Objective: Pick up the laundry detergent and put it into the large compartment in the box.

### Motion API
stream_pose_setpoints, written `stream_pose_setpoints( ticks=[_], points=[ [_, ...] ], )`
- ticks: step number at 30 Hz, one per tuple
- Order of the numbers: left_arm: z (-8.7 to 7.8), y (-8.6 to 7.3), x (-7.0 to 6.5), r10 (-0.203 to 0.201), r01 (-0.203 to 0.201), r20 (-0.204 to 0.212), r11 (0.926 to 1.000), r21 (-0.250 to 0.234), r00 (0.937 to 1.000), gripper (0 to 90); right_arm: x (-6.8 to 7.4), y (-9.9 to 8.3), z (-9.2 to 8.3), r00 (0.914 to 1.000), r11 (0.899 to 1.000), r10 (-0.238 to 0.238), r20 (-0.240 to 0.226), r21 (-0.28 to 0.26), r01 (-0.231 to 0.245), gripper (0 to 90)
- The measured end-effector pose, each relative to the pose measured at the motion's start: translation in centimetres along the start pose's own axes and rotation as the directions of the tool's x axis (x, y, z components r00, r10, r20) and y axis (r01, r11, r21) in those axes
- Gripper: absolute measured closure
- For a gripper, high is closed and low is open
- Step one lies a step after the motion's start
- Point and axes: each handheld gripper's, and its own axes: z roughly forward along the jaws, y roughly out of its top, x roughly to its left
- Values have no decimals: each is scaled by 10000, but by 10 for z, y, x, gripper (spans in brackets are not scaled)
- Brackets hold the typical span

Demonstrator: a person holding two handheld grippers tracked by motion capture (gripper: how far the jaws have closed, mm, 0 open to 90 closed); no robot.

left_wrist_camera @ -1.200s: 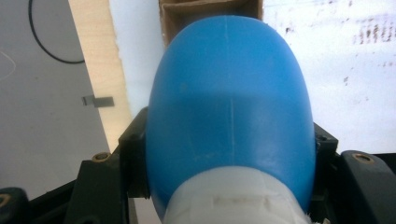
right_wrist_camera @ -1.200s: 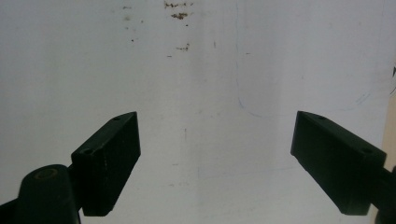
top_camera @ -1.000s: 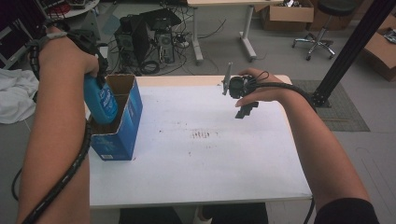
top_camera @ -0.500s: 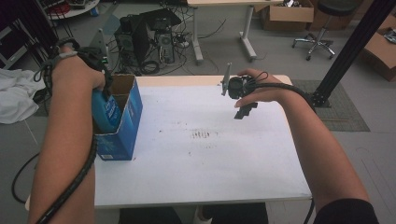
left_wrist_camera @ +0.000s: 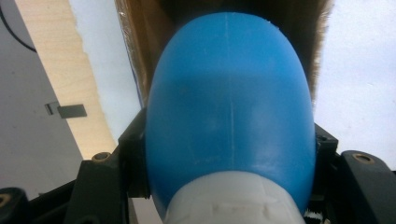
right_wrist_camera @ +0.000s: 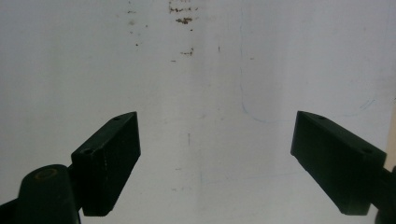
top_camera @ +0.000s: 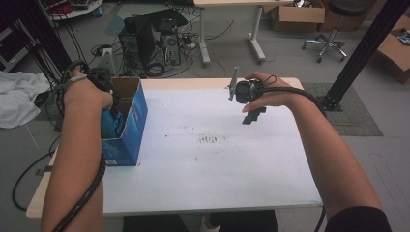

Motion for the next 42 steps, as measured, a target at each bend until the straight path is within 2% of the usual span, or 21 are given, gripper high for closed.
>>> stream_pose_setpoints(
  ticks=[5, 9, 17, 21, 28, 30, 42],
  points=[
    [11, 0, 3, 46, -46, -115, 10000, -5, 9999, 379, 0, 1, 0, 10000, 10000, -4, -10, -35, 4, 159],
    [20, 1, 4, 49, -49, 60, 10000, -12, 10000, 379, 0, 2, 1, 10000, 10000, -4, -16, -7, 4, 159],
    [32, 4, -1, 171, -171, 20, 9998, 76, 9999, 380, 1, 5, 4, 10000, 10000, -36, -34, 14, 36, 159],
    [37, 6, -3, 292, -292, -32, 9996, 15, 9996, 379, 1, 5, 5, 10000, 10000, -38, -38, 19, 38, 159],
    [50, 8, -2, 228, -229, -66, 9996, -186, 9997, 379, 1, 4, 9, 9999, 10000, -26, -97, 8, 26, 159],
    [50, 8, -1, 230, -232, -45, 9986, -466, 9997, 379, 0, 4, 10, 9999, 10000, -20, -107, 19, 21, 159],
    [51, 10, -2, 157, -159, -106, 9997, -199, 9998, 377, -1, 6, 13, 9998, 10000, -51, -195, 18, 51, 159]
  ],
)
